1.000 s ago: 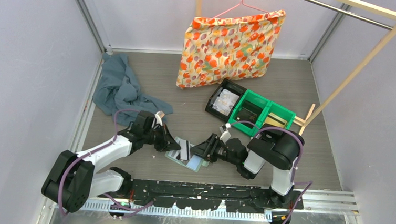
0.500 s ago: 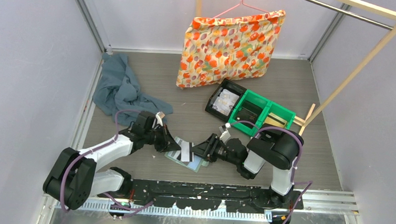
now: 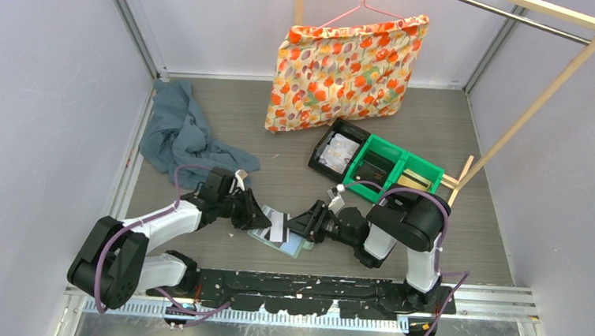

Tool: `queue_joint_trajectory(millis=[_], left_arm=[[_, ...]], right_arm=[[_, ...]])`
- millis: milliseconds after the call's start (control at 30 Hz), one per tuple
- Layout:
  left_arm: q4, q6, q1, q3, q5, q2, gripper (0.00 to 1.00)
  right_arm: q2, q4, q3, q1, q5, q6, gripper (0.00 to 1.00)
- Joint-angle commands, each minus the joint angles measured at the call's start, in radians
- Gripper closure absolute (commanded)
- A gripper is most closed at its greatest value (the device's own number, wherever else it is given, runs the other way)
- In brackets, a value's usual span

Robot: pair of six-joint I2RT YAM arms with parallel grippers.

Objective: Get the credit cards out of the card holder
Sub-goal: Pick up the credit card from the card holder.

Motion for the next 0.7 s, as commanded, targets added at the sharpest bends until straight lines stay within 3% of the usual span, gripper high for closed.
queue_joint_trajectory(millis=[0,667], left_arm=[[-0.034,0.033,0.005,0.02,-0.042,-0.029,0.7],[0.104,0.048,0.004,0.019,-0.005,0.089,0.69]], right_arm=[[0.014,-0.007,0.011,0.004,0.01,-0.028,0.48],[0.075,0.032,0.034,0.004,-0.003,-0.014,0.48]])
